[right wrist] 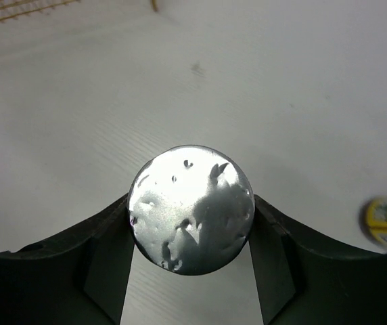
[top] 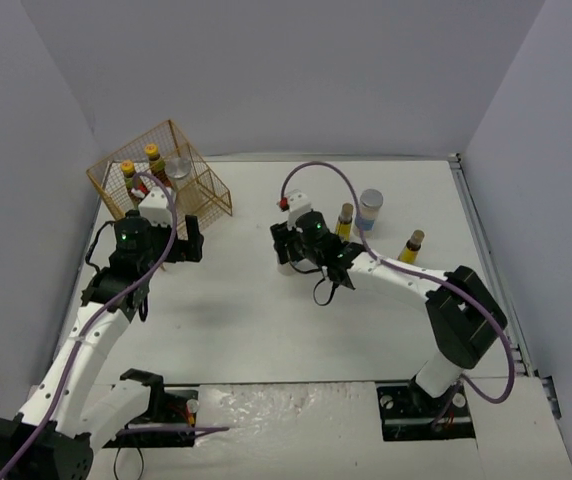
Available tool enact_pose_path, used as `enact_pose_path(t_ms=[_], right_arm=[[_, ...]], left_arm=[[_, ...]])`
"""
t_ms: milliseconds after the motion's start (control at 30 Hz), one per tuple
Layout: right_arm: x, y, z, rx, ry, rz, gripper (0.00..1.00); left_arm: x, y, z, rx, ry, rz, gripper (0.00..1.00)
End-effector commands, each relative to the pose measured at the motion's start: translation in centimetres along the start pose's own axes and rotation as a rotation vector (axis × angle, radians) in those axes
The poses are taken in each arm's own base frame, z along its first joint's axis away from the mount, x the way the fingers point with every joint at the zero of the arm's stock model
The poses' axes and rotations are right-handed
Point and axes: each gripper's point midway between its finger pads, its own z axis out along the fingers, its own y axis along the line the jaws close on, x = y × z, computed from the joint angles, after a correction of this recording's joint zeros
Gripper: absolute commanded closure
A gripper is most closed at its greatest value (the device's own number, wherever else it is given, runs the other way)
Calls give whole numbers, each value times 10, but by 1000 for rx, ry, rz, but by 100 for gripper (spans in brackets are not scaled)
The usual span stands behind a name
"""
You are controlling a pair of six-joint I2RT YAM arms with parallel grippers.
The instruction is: Organize the condiment bottles
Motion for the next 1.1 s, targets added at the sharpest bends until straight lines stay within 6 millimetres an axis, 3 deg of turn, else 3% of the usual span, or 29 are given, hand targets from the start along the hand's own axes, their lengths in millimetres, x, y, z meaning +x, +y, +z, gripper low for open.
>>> enact_pose_path(t_ms=[0,133,300,400,533,833,967,1067], right_arm=[[-36,71,22,-220,-87,-116,83],[-42,83,28,-254,-91,-133,68],[-57,82,11,-261,-116,-164,28],[-72,78,-14,-260,-134,-164,8],[-81,65,-53,-236,-159,-162,0],[-75,-6,-149,0,-267,-45,0],[-70,-26,-180,58,-333,19,0],[-69,-34,-194,78,-355,33,0]], left_arm=[[-31,-7,-6,34,-129,6,3],[-32,-7,-6,37,-135,15,3],[-32,-17,-5,93,-141,20,3],[-31,-27,-3,154,-137,17,3],[-29,-46,-1,244,-127,23,3],[-31,-107,13,319,-98,54,3],[-28,-128,30,290,-69,65,3],[-20,-131,46,236,-14,66,3]])
